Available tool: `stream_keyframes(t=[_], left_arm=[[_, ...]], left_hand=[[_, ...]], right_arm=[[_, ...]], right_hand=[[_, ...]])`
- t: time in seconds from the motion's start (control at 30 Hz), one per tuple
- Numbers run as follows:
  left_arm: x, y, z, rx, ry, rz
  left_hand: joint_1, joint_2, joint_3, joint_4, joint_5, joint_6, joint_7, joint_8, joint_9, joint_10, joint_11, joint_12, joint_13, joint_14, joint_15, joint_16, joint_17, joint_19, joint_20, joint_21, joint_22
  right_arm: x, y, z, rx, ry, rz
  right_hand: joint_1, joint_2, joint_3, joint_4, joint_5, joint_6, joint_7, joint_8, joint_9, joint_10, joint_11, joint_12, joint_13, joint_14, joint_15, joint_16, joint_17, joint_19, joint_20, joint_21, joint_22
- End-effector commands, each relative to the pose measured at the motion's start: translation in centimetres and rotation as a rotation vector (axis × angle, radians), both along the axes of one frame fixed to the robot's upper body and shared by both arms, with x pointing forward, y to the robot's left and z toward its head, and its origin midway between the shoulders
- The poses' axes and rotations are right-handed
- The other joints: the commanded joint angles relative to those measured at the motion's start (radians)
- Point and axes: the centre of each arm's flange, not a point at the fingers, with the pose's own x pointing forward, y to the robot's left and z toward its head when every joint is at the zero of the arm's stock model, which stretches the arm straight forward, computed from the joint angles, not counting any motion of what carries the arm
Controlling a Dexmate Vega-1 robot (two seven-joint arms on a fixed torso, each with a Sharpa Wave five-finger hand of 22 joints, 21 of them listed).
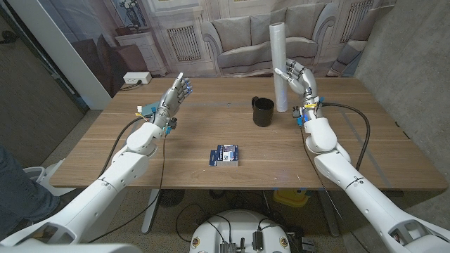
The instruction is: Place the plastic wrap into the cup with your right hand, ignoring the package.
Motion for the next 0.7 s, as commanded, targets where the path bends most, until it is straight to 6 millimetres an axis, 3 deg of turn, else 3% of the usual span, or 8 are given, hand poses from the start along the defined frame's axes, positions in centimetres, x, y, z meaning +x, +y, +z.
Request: stream_keyframes(t=[0.03, 0.7], left_arm=[[-0.3, 0.1, 0.2, 0.008, 0.002, 0.011], [-0.7, 0.4, 0.2, 0.003, 0.003, 0.025]], left_hand=[[0.005, 0.004, -0.003, 0.000, 0.001, 0.006, 0.001, -0.002, 0.004, 0.001, -0.001, -0.005, 0.005, 0.006, 0.003, -0.001, 0.004, 0.000, 0.001, 0.005, 0.004], [0.006, 0.006, -0.007, 0.000, 0.000, 0.006, 0.002, -0.002, 0.004, 0.003, 0.005, -0.004, 0.005, 0.006, 0.004, -0.001, 0.004, -0.001, 0.002, 0.005, 0.004]], right_arm=[[1.5, 1.2, 1.0, -0.007, -0.006, 0.035], [3.5, 3.2, 2.7, -0.023, -0.010, 0.088]], right_hand=[[0.055, 0.061, 0.034, 0.027, 0.006, 0.248, -0.157, -0.006, 0.002, 0.115, -0.108, -0.002, 0.004, 0.013, -0.125, 0.003, 0.003, -0.007, -0.136, 0.007, 0.002], [0.053, 0.065, 0.034, 0.026, 0.007, 0.247, -0.157, -0.014, 0.003, 0.110, -0.110, -0.006, 0.005, 0.006, -0.126, 0.001, 0.004, -0.017, -0.136, 0.011, 0.002]])
